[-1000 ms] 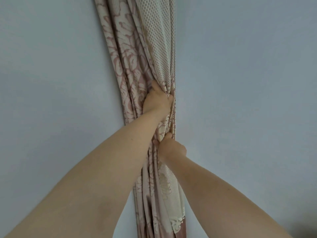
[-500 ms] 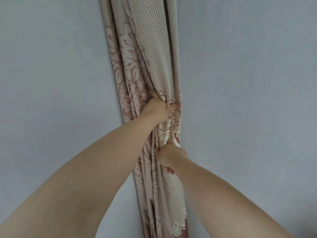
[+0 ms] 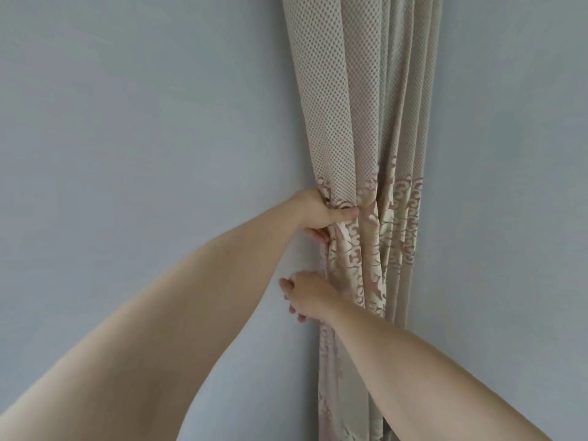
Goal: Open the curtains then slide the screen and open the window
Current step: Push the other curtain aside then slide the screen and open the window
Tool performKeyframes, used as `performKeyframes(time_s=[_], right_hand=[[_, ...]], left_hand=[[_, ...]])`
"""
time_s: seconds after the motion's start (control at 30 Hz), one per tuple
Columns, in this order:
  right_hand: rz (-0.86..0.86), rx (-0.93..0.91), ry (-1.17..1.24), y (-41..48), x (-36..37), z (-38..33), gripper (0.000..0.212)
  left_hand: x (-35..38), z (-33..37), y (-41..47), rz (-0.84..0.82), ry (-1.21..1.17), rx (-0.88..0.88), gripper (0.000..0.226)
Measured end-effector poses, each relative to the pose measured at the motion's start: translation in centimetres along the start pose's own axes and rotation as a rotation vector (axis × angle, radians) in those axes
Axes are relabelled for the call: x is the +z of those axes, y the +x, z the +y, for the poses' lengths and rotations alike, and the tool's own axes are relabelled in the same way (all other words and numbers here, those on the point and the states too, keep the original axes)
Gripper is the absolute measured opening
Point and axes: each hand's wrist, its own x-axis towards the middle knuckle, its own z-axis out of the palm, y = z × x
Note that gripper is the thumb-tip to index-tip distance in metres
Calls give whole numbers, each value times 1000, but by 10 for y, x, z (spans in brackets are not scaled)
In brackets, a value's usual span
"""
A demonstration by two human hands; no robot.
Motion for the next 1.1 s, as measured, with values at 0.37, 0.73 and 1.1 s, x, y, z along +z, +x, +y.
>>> performKeyframes(time_s=[0.37,0.73,1.1], right_hand=[[236,-571,-174,-67,130,-160,38],[379,-723,101,-146,289,-310,19],[236,-102,398,-141,290,-374,69]], left_hand=[[-124,-39,-186,363,665,303,56],[-227,-165,-380,693,1283,624,36],[-273,-221,-413,253,1725,176,57]])
